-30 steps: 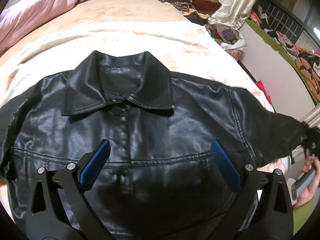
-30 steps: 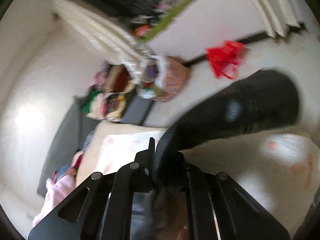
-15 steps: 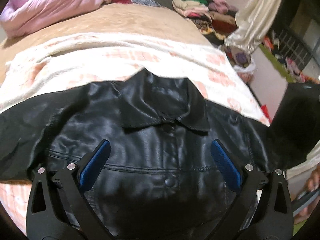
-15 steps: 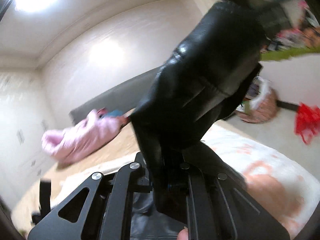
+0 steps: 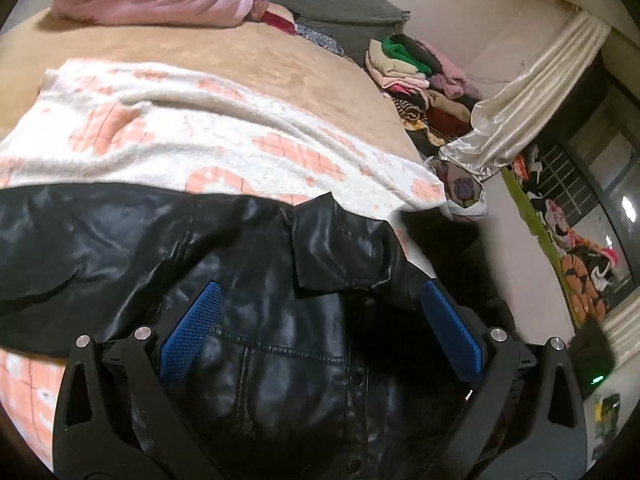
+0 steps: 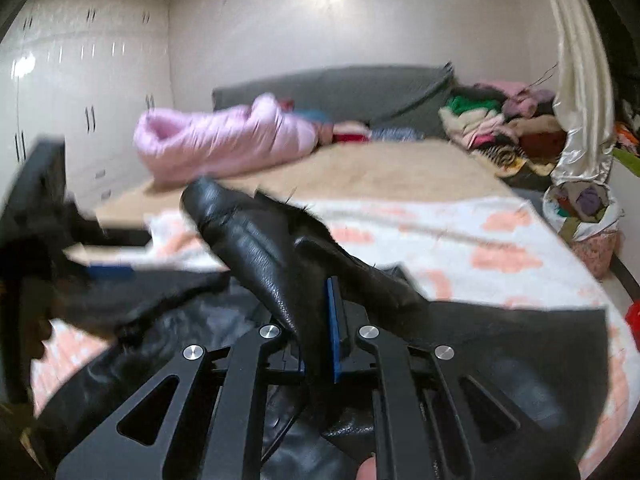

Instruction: Fold large clothes

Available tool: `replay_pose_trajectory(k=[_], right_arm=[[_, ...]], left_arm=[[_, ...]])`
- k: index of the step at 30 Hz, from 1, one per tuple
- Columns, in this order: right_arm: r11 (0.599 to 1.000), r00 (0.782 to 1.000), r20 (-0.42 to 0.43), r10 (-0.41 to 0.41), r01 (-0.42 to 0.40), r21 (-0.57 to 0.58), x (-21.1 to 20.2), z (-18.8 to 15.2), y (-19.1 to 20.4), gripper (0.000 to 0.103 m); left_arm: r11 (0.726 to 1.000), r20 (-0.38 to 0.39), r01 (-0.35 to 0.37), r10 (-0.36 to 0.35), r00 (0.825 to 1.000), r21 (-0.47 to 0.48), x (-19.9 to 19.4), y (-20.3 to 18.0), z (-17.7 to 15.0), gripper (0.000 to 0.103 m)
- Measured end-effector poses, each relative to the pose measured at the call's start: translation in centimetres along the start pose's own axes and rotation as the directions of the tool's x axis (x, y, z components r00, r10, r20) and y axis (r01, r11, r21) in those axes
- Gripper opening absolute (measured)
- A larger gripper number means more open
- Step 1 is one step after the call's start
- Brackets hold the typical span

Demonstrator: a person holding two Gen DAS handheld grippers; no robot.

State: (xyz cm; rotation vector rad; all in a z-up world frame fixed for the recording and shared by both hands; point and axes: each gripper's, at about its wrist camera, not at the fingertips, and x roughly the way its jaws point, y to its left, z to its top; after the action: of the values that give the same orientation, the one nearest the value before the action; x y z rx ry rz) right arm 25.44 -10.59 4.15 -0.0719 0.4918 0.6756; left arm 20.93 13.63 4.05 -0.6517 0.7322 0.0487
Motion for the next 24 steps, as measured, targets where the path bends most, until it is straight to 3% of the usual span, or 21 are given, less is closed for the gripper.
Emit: replay_pose_trajectory(k=[5,12,16,17,21,24], right_arm=[[0.993,0.998,-0.061,-0.013,0.006,-0.115,2.7,-2.8,2.8,0.008],[0.978,0.999,-0.043,0.003,-0.012,-0.206,4.6,-3.3,5.3,0.009],[0.965,0.998,-0.063,0.03,-0.045,-0.258,5.8,-3.5,7.3,0.014],[0.962,0.995,-0.094,0.041,-0.065,-0.265,6.4,-3.9,7.8,0.021],[0.947,0.985,-0.171,0.021,-0.074,-0.312,8.1,-5.5,9.4,0.068],[0.942,0.975,-0.221,0.035,-0.106,-0.318,8.2,-6.0,9.8,0.088]], left_arm=[[0.992,-0.05,0.083,-0.088,0.995,-0.095,0.9,2.0,-1.3,0.094],[0.969,-0.05,0.109,-0.123,0.991,-0.221,0.8,5.6,-2.8,0.094],[0.964,-0.027,0.114,-0.124,0.992,-0.239,-0.1,6.5,-2.5,0.094],[0.964,-0.025,0.114,-0.124,0.992,-0.242,-0.2,6.7,-2.4,0.094],[0.968,-0.069,0.078,-0.097,0.993,-0.239,0.4,7.1,-2.6,0.094],[0.967,-0.103,0.068,-0.096,0.99,-0.246,1.2,7.4,-3.1,0.094]])
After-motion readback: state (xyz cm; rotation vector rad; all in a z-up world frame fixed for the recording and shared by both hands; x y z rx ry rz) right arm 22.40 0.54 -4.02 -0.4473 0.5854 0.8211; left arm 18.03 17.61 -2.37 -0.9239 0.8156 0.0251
